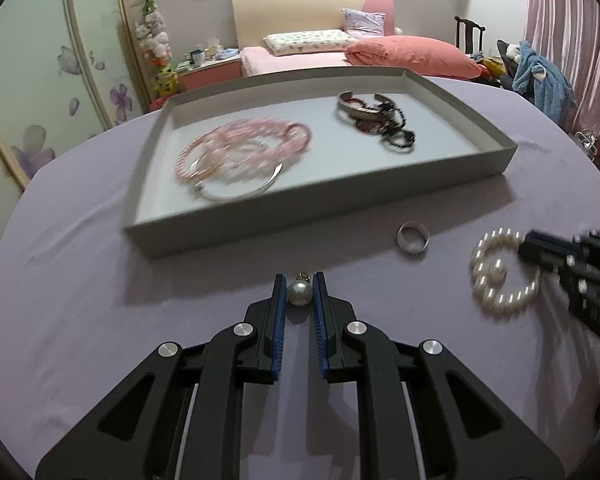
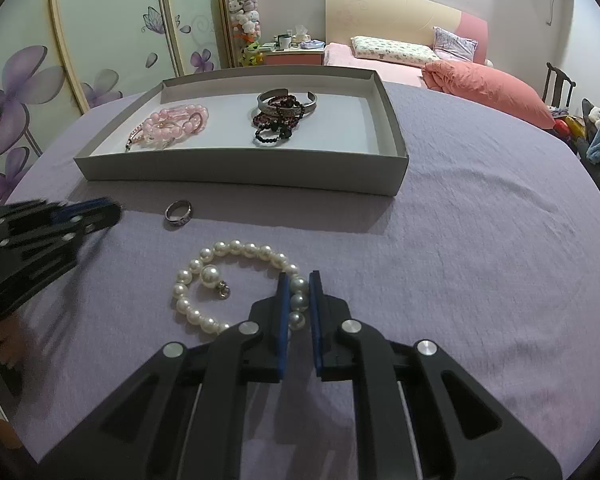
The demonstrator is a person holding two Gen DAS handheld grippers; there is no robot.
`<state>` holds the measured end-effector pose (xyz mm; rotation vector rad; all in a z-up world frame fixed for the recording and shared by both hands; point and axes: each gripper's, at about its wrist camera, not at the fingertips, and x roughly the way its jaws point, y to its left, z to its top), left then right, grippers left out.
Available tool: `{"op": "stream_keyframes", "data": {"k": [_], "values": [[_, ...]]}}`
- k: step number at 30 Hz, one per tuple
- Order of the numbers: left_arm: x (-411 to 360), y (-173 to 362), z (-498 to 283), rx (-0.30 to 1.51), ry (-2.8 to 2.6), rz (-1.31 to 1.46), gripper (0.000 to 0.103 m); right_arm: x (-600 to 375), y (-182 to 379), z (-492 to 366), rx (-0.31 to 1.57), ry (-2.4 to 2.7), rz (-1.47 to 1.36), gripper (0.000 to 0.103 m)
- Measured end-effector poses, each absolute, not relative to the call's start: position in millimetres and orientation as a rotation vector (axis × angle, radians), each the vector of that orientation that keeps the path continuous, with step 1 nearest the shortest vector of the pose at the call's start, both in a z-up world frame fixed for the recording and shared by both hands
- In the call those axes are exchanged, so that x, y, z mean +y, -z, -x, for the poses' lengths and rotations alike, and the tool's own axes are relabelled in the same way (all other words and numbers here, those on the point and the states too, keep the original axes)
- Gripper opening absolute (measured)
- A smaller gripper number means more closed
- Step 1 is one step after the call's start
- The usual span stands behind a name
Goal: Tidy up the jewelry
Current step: 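Grasp the pearl earring with the left tool while the right tool grasps the pearl bracelet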
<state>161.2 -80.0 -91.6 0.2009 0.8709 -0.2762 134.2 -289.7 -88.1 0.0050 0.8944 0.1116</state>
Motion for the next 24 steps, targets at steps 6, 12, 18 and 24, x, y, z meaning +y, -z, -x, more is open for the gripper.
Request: {"op": "stream_keyframes", "data": {"k": [6,12,18,24], "values": [[-66,90,-158,0.877,0.27,-0.164,0.015,-290,88,-132,0.895,-0.108,0.002,0.012],[-65,90,-161,0.877,0.268,-0.166,0.015,-291,88,-132,0.895,-0.107,0.004,0.012],[-68,92,-163,0.876,0.264,-0.169,0.016,-290,88,-131,0.894,-0.106,0.006,0.012],[-68,92,-162,0.877,0.265,-0.161,0.014,-289,88,-131,0.893,-0.102,0.007,0.011]]}}
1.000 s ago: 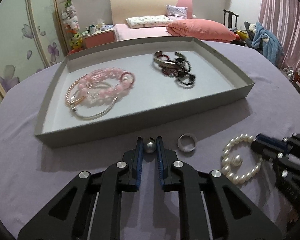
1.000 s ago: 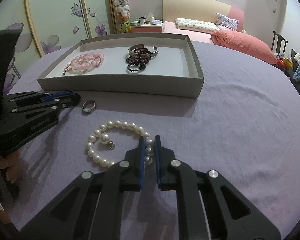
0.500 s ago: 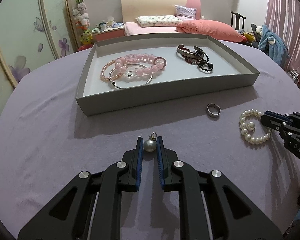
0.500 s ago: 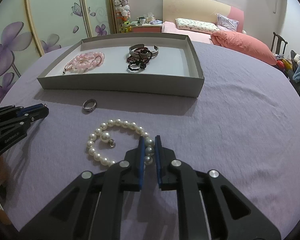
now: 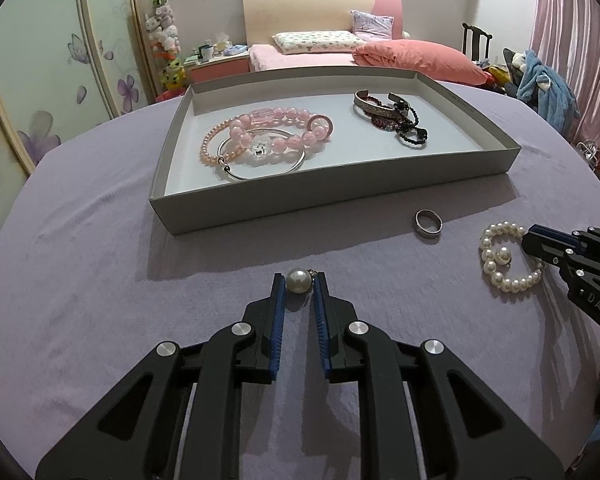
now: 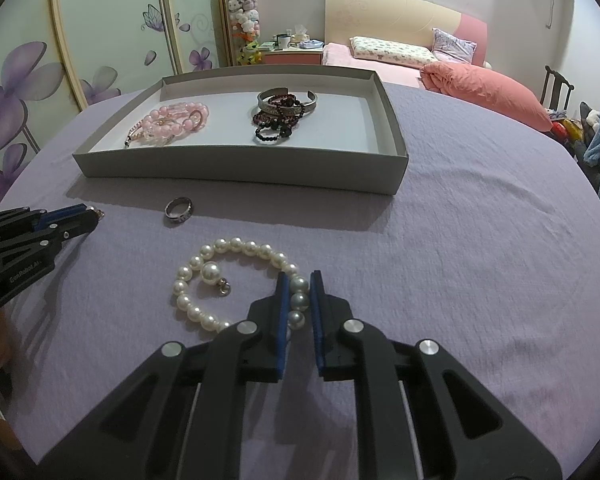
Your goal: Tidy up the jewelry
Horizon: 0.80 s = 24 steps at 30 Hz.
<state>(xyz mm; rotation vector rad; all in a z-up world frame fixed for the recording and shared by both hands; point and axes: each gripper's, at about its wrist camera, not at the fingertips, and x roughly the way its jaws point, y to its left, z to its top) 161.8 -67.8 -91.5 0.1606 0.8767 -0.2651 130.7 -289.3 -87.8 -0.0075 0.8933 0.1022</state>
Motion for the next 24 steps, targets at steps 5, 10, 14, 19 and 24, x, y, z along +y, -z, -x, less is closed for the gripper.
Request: {"op": "stream_keyframes", "data": {"k": [5,10,14,19,24], "values": [[-64,91,-162,0.877,0.268,-0.138,0.014,-292,84,-133,0.879,-0.117,-0.053,0.01],[-56,89,-162,0.869,0.258,-0.107,0.014,-288,63,-127,0.798,-0.148,-0.081,0.01],[-52,86,-159,0.849,0.248,-0.094,0.014,-279,48,-124,0.742,-0.193,-0.094,0.01],[-48,81,-152,0.812,0.233,-0.088,0.014,-261,37,-119,0.7,-0.263,-0.103,0.01],[-43,71,-142,0.748,0.212,-0.081,0.014,-254,36,-112,0.68,-0.291,-0.136,0.01]]}}
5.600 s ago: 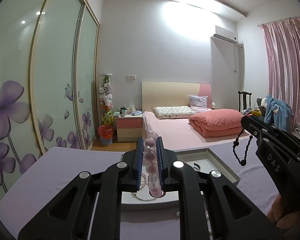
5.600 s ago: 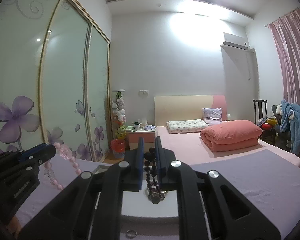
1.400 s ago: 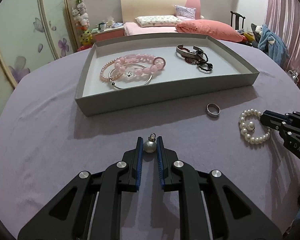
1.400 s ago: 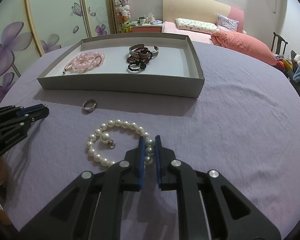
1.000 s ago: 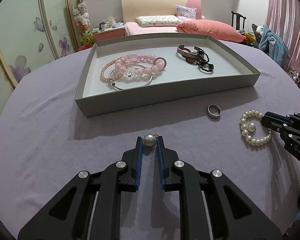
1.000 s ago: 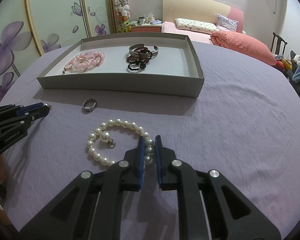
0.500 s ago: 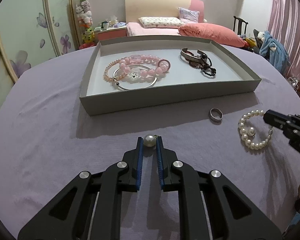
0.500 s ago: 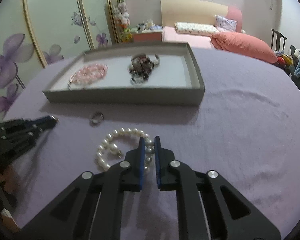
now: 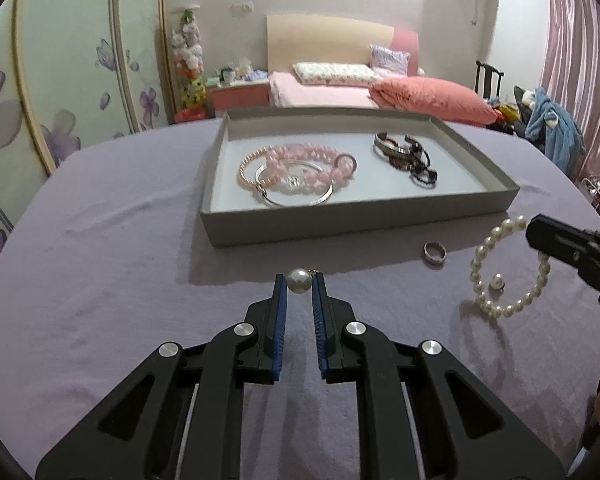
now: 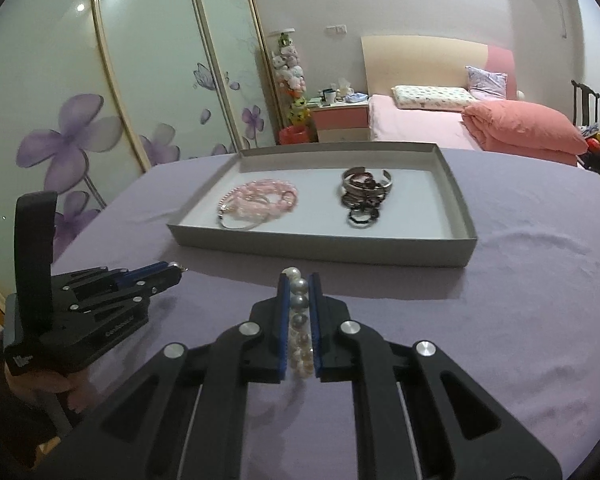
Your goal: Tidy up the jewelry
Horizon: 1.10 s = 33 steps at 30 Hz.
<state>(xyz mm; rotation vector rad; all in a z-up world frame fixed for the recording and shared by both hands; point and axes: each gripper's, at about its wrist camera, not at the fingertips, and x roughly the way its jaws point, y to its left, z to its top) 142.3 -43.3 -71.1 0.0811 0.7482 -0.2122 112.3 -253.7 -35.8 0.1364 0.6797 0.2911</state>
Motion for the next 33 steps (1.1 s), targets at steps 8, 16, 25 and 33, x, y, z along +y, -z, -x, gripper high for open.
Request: {"op": "stream_keyframes", "data": {"k": [8,16,25,33], "values": [[-43,54,-127,0.634,0.181,-0.077,0.014,-253,31,-103,0.639,-0.306,-0.212,0.01],[-46,37,-110,0.524,0.162,-0.084,0.014,-254,20,-97,0.584,-0.304,-0.255,0.01],[-54,15,-98,0.396,0.149,-0.079,0.014,-258,-9,-86,0.456,-0.258,-0.254,0.01],[-61,-1,-89,0.311,0.145,-0.072,0.014,-254,-30,-79,0.347,-0.214,-0.219,0.01]]}}
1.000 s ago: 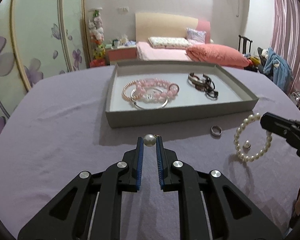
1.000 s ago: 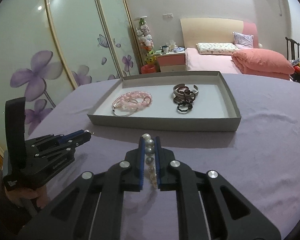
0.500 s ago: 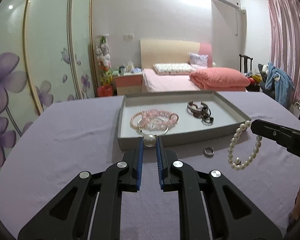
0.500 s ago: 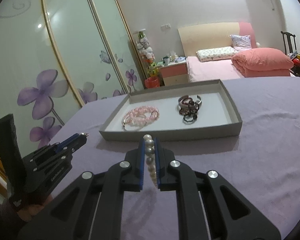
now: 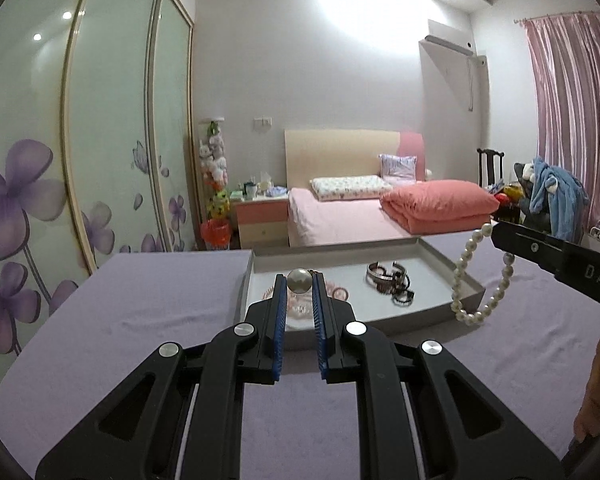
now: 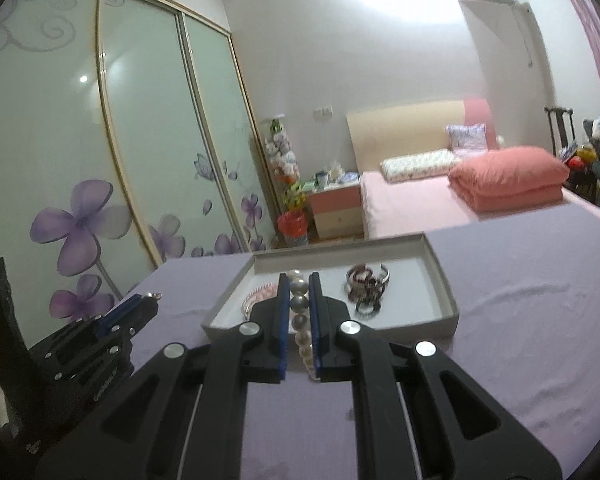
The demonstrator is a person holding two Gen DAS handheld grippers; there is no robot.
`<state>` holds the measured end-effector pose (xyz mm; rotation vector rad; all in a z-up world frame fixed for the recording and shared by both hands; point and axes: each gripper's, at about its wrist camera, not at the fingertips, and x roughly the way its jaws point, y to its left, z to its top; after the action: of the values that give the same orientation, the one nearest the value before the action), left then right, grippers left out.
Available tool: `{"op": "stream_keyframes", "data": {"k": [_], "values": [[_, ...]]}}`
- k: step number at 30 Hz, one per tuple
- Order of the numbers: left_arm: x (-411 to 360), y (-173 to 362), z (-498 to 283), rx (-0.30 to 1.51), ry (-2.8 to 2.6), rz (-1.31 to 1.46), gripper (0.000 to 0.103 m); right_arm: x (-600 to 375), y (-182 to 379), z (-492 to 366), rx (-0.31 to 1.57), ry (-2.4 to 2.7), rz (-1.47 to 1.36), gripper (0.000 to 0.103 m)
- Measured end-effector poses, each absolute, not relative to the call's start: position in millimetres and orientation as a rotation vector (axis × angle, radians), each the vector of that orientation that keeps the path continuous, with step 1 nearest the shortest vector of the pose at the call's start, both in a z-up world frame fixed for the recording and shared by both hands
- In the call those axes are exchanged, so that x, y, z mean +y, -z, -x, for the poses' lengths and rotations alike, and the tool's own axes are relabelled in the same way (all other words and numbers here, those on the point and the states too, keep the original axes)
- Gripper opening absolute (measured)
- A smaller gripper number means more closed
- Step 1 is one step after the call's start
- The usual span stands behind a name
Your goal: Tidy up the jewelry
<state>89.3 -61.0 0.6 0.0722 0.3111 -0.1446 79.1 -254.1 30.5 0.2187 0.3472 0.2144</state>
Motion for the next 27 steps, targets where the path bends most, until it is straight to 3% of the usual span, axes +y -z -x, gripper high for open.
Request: {"op": "stream_keyframes", "data": {"k": [27], "values": [[-67,-16,-95,0.17,0.094,-0.05,0.014,-237,-47,-89,0.14,-0.05,-0.105,0.01]]}}
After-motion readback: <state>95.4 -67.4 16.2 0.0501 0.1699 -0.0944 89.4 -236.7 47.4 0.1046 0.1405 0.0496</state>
